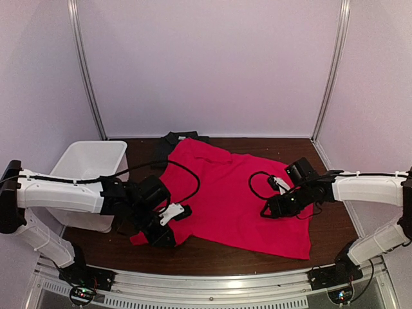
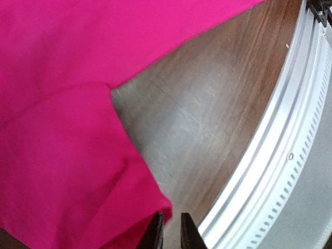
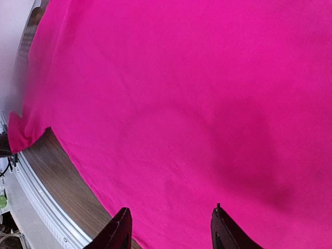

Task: Fold and stack the mixed laundry pile
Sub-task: Smooth out the flattened T-shirt at the center of the board.

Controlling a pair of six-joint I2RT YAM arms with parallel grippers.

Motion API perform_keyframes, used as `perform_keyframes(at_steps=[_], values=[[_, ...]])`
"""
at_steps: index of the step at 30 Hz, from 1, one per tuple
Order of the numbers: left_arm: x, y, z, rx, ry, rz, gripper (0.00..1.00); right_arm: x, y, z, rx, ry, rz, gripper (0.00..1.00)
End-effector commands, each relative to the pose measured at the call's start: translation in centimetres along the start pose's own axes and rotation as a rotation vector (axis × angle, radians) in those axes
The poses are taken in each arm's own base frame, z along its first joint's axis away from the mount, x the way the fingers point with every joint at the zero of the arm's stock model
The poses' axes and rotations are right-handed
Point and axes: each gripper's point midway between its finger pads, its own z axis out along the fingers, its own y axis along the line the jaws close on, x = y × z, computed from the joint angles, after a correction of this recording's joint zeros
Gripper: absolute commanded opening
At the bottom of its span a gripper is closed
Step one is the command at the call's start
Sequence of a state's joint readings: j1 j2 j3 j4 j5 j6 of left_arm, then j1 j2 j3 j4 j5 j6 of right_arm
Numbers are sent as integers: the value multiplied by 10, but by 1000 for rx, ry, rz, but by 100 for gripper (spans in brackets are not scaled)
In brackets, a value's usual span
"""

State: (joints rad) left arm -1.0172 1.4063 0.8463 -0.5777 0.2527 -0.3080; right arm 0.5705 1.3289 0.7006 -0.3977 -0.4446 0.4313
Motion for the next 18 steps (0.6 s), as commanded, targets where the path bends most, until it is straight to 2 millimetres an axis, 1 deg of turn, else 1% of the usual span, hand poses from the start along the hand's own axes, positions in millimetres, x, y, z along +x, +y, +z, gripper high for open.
perform_keyframes(at_steps=[1,3,4,5,6,7,8,9,11,12,14,15,16,18], values=[[40,-27,10,82,164,44,22,-17,5,-14,6,-52,-25,54],[37,-29,9,77,166,49,37,-25,4,-21,7,-77,-23,54],[32,-29,6,68,150,59,42,-30,3,-24,6,-92,-18,55],[24,-31,2,70,127,78,44,-35,2,-28,4,-109,-14,55],[10,-32,-5,54,82,101,46,-40,0,-32,4,-127,-10,55],[-8,-28,-14,21,19,110,50,-48,-4,-36,8,-155,0,55],[-31,-20,-25,-6,-63,94,53,-57,-10,-41,13,-186,16,55],[-58,-10,-40,-12,-158,60,55,-68,-17,-46,16,-219,36,55],[-107,24,-73,-8,-346,-68,56,-90,-31,-58,0,-290,79,55],[-127,49,-90,-17,-430,-145,56,-103,-42,-66,12,-332,102,55],[-157,97,-118,-26,-577,-275,56,-132,-62,-84,62,-419,126,55],[-172,119,-129,-26,-644,-315,55,-144,-72,-93,95,-455,137,55],[-182,140,-135,-48,-672,-365,55,-154,-83,-98,123,-477,152,55],[-204,175,-139,-82,-695,-415,53,-173,-102,-109,159,-517,182,55]])
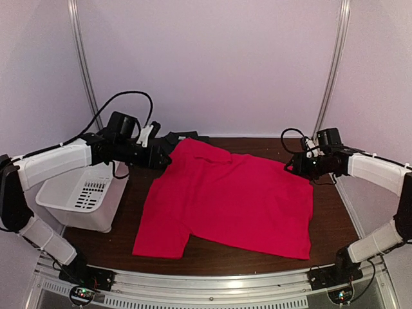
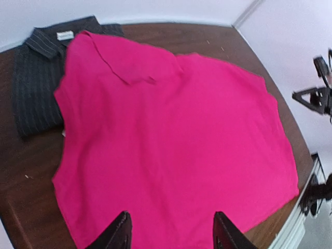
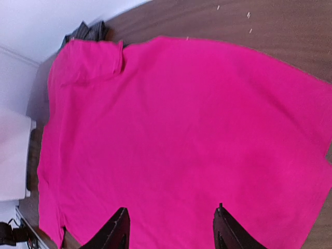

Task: Fold and stack the mixed laundry pile
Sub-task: Smooth out the flattened T-shirt at the center of the board.

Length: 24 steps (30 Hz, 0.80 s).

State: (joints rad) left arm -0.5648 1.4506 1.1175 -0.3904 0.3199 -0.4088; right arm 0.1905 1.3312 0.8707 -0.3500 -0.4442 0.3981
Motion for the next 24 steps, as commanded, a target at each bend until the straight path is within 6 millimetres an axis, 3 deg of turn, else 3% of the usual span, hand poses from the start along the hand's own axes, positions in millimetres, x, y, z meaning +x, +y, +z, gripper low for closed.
perform_keyframes(at_steps=[1,5,8,11,15,19,24], values=[[-84,32,23,6,-164,-106,52,-72,-25,-7,73,-175,9,55],[-133,41,57,12,-214,-106,52,-98,-68,-3,113,-228,92,55],[-146,47,95,54,-192,-125,52,-105,-98,3,143,-235,153,54],[-146,59,131,73,-171,-173,51,-107,-127,11,178,-234,202,53],[-139,72,162,81,-156,-232,50,-106,-162,28,272,-193,222,52],[-133,78,177,79,-151,-256,50,-106,-190,42,355,-166,230,50],[-130,77,183,66,-141,-251,48,-104,-210,54,443,-87,189,47]])
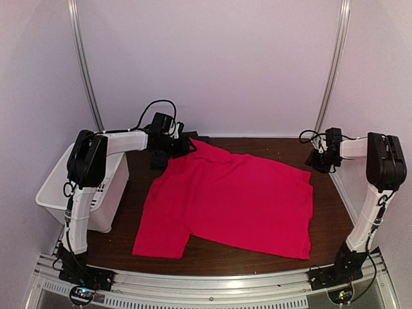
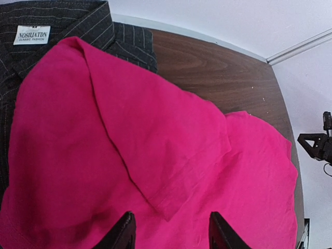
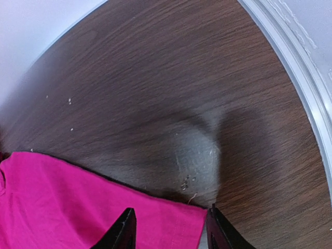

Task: Fold and stack the mixed laundry pile
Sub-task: Smooth out the flattened T-shirt at the center of the board.

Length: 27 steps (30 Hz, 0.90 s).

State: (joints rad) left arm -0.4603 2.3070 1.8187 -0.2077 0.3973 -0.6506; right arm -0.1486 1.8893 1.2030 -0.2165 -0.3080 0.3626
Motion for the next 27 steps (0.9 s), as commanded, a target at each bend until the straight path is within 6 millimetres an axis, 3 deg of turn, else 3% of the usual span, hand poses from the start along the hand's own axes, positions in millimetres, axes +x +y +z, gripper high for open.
perform_keyframes(at_steps=[1,9,15,27], values=[[-30,-31,-7,58,-87,48,48,-10,-18,5,108,11,-70,45],[-35,-36,-7,71,-89,67,48,-4,-26,5,196,80,-255,37],[-31,-37,-4,92,-73,102,48,3,-34,15,230,173,-366,37],[-26,-36,-2,96,-51,111,49,26,-17,45,104,258,-459,36]])
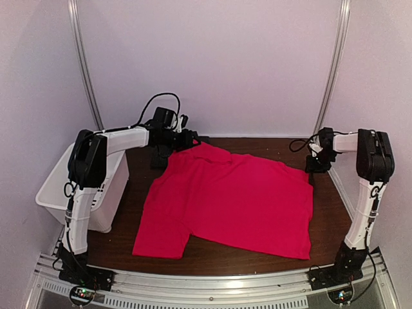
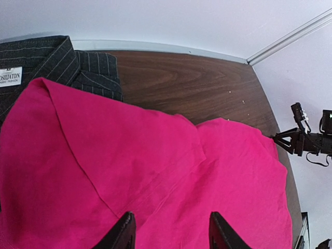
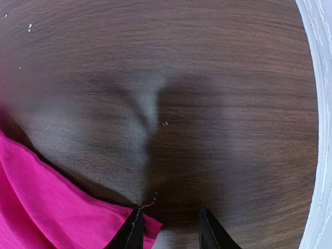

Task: Fold and stack the mixed laundry pile
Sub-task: Smooth out the flattened T-shirt at the center of the board.

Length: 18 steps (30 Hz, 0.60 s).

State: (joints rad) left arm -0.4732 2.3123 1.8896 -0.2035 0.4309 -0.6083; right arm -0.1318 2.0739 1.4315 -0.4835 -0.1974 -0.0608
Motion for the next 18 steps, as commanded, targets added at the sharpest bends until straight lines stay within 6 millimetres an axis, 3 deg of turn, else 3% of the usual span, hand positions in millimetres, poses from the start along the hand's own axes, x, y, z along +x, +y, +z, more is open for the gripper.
perform_keyframes(at_steps=[1,5,14,18], values=[[-8,-6,3,30,-19,33,49,4,12,15,-31,42,-66,36],[-6,-2,3,28,-11,21,49,6,14,14,-30,71,-71,33],[-7,-3,3,35,-10,22,49,-48,27,-71,-40,-180,-110,36],[-7,-2,3,33,-13,19,49,-48,37,-68,-102,-152,-148,37]])
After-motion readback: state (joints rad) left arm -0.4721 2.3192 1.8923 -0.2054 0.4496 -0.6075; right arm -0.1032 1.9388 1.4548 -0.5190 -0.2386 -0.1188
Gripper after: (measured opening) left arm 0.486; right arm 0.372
